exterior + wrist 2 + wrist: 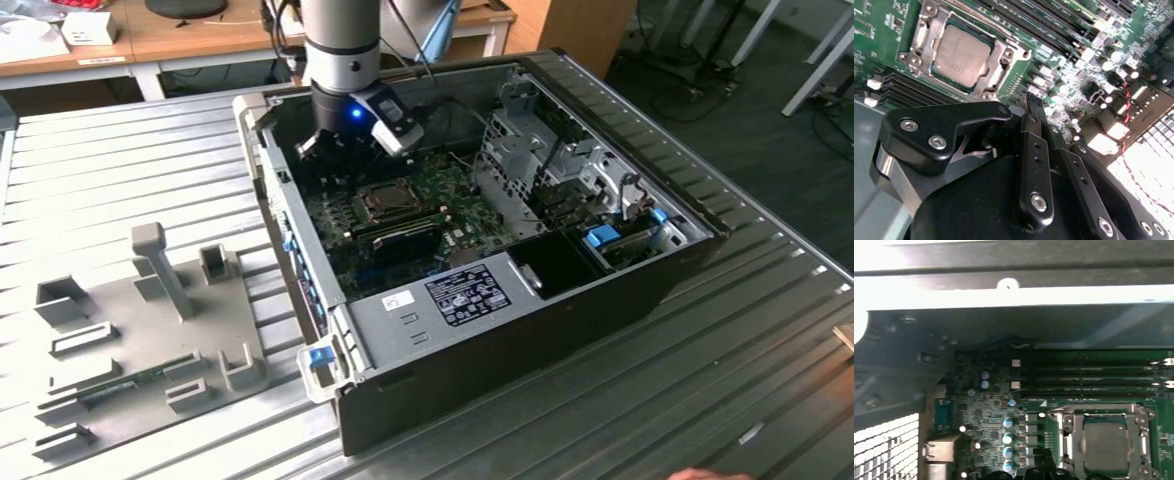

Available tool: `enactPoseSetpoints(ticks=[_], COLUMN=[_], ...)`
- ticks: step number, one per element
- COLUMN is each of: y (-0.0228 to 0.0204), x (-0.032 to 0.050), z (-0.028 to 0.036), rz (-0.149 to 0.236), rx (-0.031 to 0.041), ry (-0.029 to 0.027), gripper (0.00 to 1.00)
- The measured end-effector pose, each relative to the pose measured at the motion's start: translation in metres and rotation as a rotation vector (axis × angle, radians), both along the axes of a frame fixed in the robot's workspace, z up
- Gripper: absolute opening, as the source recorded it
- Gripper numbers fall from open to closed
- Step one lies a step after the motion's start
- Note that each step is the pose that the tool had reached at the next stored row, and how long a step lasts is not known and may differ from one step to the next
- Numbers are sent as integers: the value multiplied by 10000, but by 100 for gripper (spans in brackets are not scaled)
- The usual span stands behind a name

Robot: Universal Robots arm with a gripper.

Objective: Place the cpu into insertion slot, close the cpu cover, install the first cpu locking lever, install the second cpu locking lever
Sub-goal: 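Install the first cpu locking lever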

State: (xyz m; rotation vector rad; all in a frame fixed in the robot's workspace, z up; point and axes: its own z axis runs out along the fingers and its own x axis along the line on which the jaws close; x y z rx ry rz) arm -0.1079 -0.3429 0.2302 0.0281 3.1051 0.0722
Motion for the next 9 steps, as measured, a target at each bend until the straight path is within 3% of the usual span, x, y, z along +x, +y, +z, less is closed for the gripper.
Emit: enactPoseSetpoints(ticks=[5,9], y=[0,0], x=[-10,-10], z=[2,48], rz=[1,1], rx=[-2,0], ry=[0,-1], gripper=[11,11])
